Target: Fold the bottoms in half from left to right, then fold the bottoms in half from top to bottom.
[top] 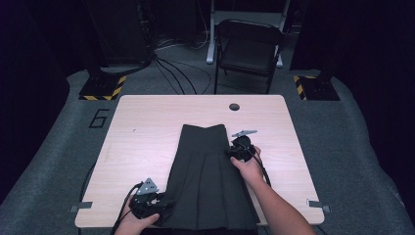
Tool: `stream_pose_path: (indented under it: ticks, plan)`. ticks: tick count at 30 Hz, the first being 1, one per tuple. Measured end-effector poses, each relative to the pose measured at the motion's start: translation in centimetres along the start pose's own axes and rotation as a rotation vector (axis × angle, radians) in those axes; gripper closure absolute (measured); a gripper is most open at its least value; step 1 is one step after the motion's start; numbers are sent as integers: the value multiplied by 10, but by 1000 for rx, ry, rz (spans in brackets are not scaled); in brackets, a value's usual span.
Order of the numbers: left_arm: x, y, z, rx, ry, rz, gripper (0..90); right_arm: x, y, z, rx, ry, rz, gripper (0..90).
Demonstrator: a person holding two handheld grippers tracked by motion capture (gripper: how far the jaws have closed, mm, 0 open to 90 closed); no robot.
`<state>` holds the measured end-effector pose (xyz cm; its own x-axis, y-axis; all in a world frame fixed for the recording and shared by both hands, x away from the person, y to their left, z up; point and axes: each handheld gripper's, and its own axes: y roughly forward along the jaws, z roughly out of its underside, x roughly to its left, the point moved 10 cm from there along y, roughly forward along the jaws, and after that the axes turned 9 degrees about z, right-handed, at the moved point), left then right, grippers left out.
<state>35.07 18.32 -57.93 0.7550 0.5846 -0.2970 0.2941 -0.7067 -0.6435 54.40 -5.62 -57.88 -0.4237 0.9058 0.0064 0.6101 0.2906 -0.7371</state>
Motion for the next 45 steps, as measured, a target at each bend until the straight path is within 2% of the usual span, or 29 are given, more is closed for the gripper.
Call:
stream_pose_path:
  ticks: [2,8,10,11,13,14,17,18,19,22,24,29,34,35,36,37,38,42,43,44,45]
  plan:
    - [1,1,1,0,-3,-6,554,1,1,-1,2,13,-10,657]
    - [2,3,2,7,-20,-4,522,-1,4,-2,-3,-11,-19,671]
    - [1,4,1,3,-25,-2,520,0,4,-2,1,4,-20,667]
    - [1,4,1,5,-22,-4,520,1,4,-3,-1,16,-16,665]
    - [0,4,1,10,-19,3,525,1,4,-3,2,8,-18,664]
    - [-1,5,0,10,-17,1,528,0,5,-3,-3,-12,-12,665]
    - [-5,6,-1,13,7,3,535,0,6,-5,-7,-15,-3,667]
    - [-6,6,0,15,7,10,535,2,6,-6,-5,10,-1,667]
    - [-7,6,-1,14,9,4,535,1,6,-6,-5,-9,-3,664]
    - [-6,4,-1,13,17,6,532,0,4,-8,-13,5,20,576]
    - [-6,4,-1,12,8,12,531,-1,1,-9,-19,21,25,539]
    - [-6,3,-1,22,16,6,544,-5,-9,-10,-36,30,33,511]
    - [-5,3,-1,28,22,4,552,1,-24,-10,-66,-1,36,506]
    - [-5,3,-1,28,22,4,553,1,-26,-9,-74,-30,39,505]
    - [-5,3,-1,28,21,4,552,5,-30,-9,-77,-20,37,504]
    - [-5,3,-1,29,23,3,552,8,-32,-8,-87,-34,35,504]
    - [-5,2,-1,29,25,2,552,8,-35,-8,-99,-72,42,504]
    - [-5,2,-1,18,14,-2,536,18,-48,-3,-116,-96,45,504]
    - [-5,2,-1,19,14,1,528,22,-51,-1,-121,-104,33,499]
    - [-5,1,-2,18,20,-4,523,25,-54,1,-121,-96,32,496]
    - [-5,1,-2,21,18,1,521,26,-56,2,-124,-120,27,494]
